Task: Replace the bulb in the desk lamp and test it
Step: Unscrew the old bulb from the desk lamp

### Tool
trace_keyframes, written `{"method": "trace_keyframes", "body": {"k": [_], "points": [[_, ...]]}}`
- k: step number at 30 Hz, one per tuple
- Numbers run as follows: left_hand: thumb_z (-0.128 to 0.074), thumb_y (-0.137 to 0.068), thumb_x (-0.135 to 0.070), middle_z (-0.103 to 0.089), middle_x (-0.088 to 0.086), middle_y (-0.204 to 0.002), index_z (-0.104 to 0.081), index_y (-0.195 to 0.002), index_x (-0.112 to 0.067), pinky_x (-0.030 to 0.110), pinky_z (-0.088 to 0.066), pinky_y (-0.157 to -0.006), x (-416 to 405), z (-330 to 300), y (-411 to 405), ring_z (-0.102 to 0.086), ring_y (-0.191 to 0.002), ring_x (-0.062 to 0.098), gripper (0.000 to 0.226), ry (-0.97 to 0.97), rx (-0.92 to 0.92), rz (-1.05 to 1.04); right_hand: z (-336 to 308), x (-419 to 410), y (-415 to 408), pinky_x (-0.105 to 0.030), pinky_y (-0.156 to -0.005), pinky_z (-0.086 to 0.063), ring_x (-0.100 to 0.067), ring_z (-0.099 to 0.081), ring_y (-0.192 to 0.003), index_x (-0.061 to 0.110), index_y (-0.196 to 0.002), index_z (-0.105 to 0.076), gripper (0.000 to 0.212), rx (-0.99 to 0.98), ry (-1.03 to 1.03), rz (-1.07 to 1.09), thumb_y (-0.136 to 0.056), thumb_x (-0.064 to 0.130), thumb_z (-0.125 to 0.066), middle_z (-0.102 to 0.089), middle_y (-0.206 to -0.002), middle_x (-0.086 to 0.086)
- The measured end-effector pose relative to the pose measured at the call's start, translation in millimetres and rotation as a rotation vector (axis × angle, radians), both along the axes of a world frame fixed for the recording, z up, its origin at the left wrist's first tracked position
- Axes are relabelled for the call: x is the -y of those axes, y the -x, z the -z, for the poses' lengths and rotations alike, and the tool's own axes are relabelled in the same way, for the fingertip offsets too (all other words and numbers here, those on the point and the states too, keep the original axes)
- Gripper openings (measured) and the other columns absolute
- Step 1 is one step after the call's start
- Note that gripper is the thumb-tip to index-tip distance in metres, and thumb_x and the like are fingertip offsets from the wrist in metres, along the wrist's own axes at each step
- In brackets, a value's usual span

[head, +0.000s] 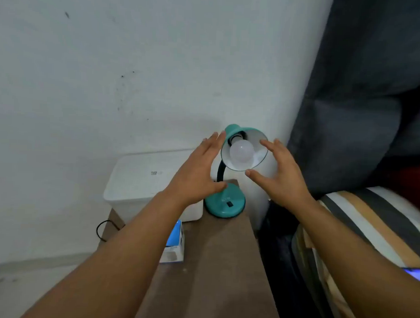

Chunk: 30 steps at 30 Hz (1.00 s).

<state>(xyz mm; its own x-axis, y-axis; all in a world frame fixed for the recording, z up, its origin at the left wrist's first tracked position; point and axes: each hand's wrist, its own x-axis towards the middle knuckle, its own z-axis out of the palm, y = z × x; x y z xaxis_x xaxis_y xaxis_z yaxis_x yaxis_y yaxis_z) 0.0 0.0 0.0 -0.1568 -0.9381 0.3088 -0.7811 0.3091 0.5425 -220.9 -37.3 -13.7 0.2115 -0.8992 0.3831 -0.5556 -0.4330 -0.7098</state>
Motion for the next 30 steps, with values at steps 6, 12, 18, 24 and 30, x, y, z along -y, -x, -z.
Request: {"method": "trace_keyframes", "body": {"k": [6,12,18,24,30], "points": [[-0.084,-0.076,-0.019,-0.015,-0.008,-0.166,-0.011,-0.159,-0.032,0.017,-0.020,-0.116,27.6,7.1,1.6,-0.014,-0.152,0.006,0.112,0.078,0.018,0.088,10.3,23.3,-9.1,-0.043,-0.118,-0.030,-0.010,-0.018,-0.150,0.030,-0.145,-0.044,0.080,0.062,0.041,-0.031,-0.076,0.040,-0.083,-0.034,-0.155,0.008],[-0.082,-0.077,-0.010,-0.031,-0.002,-0.160,-0.018,-0.157,-0.035,0.041,-0.046,-0.108,39.3,13.3,-0.2,-0.036,-0.144,0.016,0.106,0.141,0.015,0.100,19.2,36.7,-12.4,-0.051,-0.108,-0.042,-0.014,-0.036,-0.141,0.031,-0.140,-0.049,0.074,0.088,0.085,-0.045,-0.075,0.039,-0.084,-0.044,-0.148,0.009],[-0.082,-0.078,-0.009,-0.043,-0.005,-0.150,-0.030,-0.154,-0.034,0.038,-0.052,-0.100,49.3,19.8,-4.1,-0.049,-0.131,0.014,0.095,0.233,-0.016,0.081,19.9,43.4,-14.7,-0.041,-0.106,-0.046,-0.002,-0.042,-0.128,0.032,-0.141,-0.045,0.075,0.096,0.075,-0.040,-0.076,0.039,-0.083,-0.046,-0.141,0.016],[-0.081,-0.081,-0.010,-0.045,-0.003,-0.150,-0.031,-0.154,-0.033,0.035,-0.052,-0.101,49.4,22.1,-2.2,-0.049,-0.132,0.013,0.091,0.232,-0.044,0.089,20.3,44.7,-20.7,-0.035,-0.102,-0.047,-0.009,-0.046,-0.125,0.029,-0.136,-0.044,0.077,0.088,0.073,0.005,-0.072,0.046,-0.084,-0.049,-0.140,0.008],[-0.081,-0.082,-0.011,-0.049,-0.002,-0.148,-0.034,-0.153,-0.031,0.029,-0.052,-0.100,48.4,23.0,-3.0,-0.053,-0.128,0.012,0.088,0.236,-0.093,0.093,23.6,44.7,-23.0,-0.037,-0.103,-0.045,-0.015,-0.045,-0.122,0.032,-0.132,-0.051,0.060,0.089,0.078,-0.041,-0.080,0.032,-0.080,-0.045,-0.134,-0.001]]}}
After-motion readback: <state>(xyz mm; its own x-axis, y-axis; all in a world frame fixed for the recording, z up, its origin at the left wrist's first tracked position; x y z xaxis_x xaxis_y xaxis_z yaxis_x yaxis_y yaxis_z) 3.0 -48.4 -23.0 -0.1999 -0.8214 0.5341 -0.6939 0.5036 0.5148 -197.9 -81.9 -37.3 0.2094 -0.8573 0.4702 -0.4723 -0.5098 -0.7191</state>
